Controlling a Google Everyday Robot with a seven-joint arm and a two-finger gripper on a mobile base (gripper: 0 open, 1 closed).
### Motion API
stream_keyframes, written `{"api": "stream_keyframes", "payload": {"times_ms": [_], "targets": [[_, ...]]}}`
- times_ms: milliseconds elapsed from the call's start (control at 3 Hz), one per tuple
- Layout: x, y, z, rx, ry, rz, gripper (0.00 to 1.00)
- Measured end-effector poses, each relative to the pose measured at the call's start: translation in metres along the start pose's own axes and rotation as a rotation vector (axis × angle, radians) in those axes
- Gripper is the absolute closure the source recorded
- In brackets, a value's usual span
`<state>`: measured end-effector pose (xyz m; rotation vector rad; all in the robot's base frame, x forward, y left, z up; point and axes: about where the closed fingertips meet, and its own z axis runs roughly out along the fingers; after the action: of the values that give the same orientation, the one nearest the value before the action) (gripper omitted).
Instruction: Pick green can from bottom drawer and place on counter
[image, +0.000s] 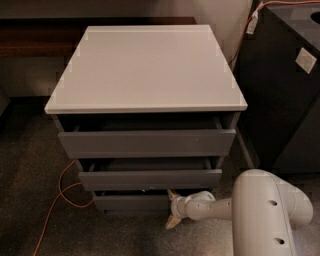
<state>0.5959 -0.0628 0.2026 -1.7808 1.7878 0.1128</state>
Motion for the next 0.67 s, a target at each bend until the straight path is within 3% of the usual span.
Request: {"api": "stream_keyframes", "payload": {"times_ms": [333,667], "targets": [[0.018,-0.013,0.007,-0.001,0.027,0.025,0.02],[0.035,-0.023,0.014,-0.012,0.041,0.051,0.31]]}}
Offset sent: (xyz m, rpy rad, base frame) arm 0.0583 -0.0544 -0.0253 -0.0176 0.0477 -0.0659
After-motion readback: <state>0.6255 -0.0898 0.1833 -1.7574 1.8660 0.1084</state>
